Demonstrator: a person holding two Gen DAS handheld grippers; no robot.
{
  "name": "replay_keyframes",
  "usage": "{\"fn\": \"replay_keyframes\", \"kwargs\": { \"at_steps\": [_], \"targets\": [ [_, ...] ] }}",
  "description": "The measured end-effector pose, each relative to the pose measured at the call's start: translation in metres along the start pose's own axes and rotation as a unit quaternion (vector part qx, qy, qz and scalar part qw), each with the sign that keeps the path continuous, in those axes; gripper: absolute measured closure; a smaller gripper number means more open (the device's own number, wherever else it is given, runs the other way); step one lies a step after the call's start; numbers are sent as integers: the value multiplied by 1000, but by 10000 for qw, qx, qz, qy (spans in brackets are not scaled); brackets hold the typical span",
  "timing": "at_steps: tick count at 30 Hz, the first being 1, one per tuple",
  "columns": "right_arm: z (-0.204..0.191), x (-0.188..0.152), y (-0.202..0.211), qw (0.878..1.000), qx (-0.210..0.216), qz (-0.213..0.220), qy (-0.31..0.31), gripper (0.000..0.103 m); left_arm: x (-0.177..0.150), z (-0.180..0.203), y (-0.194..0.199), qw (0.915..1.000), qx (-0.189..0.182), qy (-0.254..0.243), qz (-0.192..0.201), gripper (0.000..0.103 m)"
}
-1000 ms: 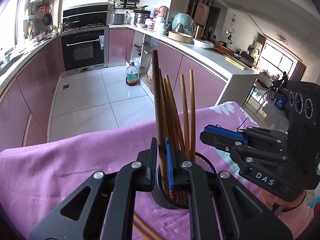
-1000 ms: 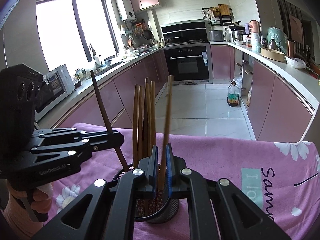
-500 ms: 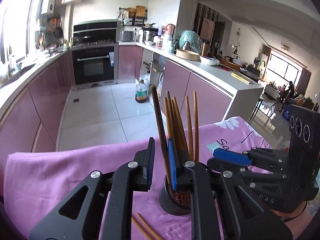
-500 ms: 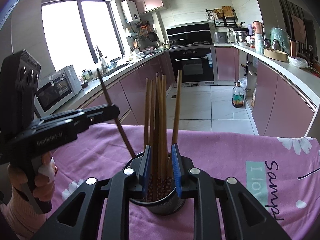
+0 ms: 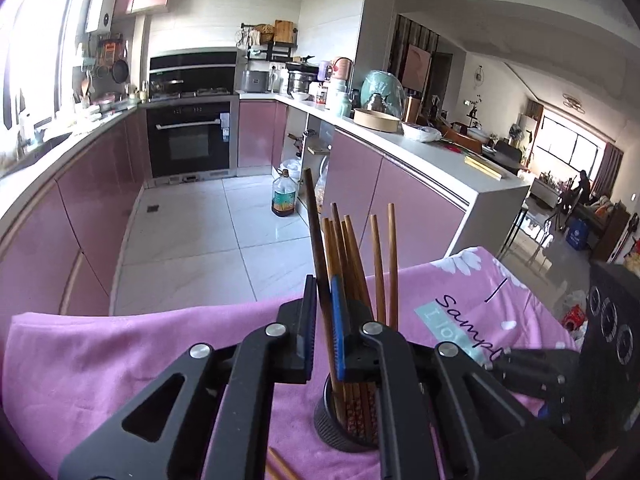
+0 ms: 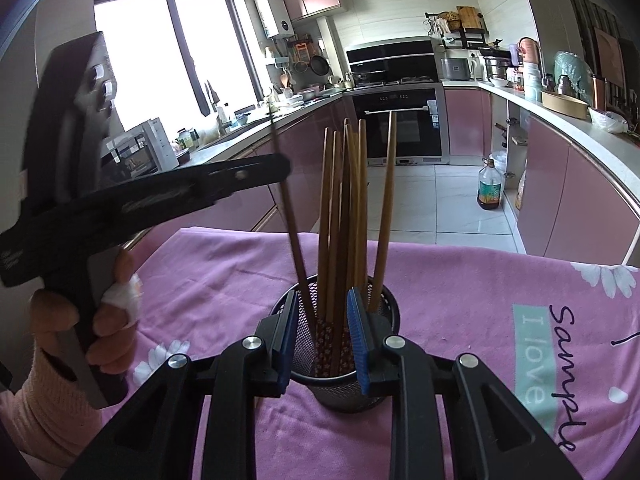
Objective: Organize utensils
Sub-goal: 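Withdraw both open grippers back over the last two chopsticks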
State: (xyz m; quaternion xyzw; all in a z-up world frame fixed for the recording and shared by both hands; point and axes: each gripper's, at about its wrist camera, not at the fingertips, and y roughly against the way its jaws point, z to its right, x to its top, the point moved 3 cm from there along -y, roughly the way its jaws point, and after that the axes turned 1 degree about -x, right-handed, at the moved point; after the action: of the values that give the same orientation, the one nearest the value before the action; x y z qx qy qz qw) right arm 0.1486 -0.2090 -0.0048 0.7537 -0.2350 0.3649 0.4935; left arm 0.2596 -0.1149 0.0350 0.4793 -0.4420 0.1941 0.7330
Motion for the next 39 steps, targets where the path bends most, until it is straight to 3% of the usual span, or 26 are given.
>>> {"fn": "replay_keyframes", "kwargs": {
  "at_steps": [5,9,12,24,33,39],
  "targets": [
    [-1,-1,3,10000,37,18,1,80,-4,-10,-13,9995,-159,187,-221,87],
    [-1,-2,7,9999,80,76,-16,80,-11,-16,-3,9996,-181,224,-78,84],
    [-3,-4,12,9998,140,117,3,79,-17,-20,11,9998,-63,174,100,72],
    [-30,-26,25,9982,483,63,353,75,-74,-27,80,9991,185,-71,376,72],
    [-40,-63,2,9964,601,-514,317,75,-142,-41,87,9987,424,236,-151,71],
    [-42,-81,-8,9951,571,-772,219,75,-173,-42,81,9972,396,397,-500,71]
  ]
}}
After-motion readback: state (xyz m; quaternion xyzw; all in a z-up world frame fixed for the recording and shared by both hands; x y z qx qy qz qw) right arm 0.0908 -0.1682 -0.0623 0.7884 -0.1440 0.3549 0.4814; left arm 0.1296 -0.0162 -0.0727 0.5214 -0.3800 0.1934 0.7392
